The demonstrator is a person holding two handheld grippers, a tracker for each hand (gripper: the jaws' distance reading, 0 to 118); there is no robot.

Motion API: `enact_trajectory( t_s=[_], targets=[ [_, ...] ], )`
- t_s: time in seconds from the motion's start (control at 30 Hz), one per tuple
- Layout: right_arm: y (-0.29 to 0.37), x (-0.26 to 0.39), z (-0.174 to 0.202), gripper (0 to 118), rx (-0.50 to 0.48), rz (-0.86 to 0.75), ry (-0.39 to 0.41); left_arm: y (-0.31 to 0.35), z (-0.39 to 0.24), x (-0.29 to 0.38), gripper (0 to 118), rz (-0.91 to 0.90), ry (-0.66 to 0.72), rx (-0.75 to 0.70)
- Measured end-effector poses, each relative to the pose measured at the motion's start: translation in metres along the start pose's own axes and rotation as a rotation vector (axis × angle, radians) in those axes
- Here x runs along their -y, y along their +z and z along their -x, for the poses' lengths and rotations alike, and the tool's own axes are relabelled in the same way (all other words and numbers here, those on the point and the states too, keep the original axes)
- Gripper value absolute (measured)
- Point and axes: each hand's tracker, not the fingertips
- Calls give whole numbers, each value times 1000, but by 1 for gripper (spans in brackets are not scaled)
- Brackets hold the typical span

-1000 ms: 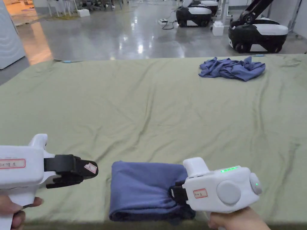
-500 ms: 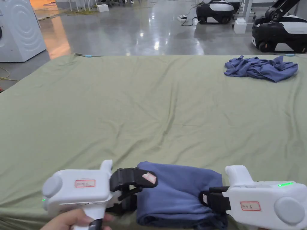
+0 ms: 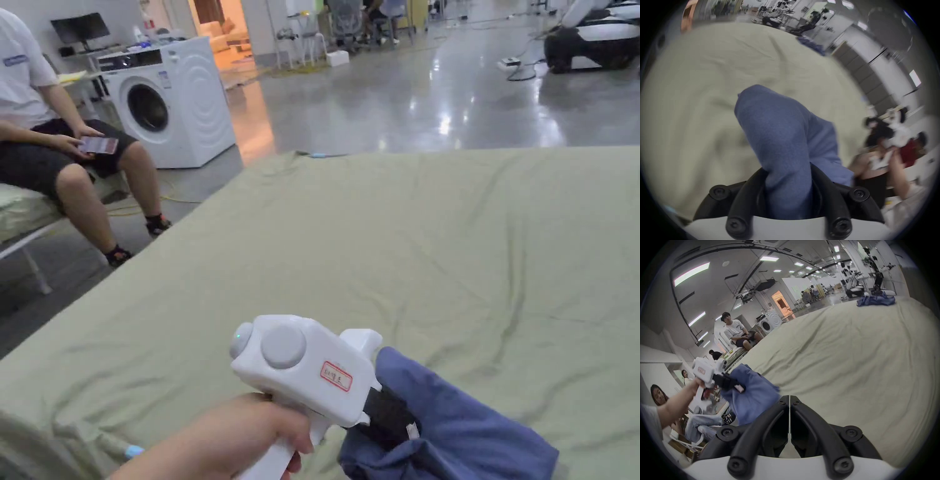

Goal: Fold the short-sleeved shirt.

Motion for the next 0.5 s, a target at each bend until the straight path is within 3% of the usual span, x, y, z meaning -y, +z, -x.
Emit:
enact_trajectory(
  t_s=[0.1, 0.2, 0.27, 0.33, 0.5],
  targets=[
    [-4, -10, 14, 4, 7, 7, 34, 38, 68, -5, 17, 68, -12, -242],
    [-11, -17, 29, 4, -6, 7, 73, 65, 129, -7, 17, 179, -86, -582],
    [-18, -20, 40, 4, 6, 17, 98, 80, 175, -7, 17, 222, -7, -787],
    [-24, -23, 46, 4, 1, 26, 104, 91, 208, -3, 17, 254, -22, -948],
    [-38, -31, 57, 4, 17, 63, 174, 113, 261, 5, 18, 224, 157, -930]
  ],
)
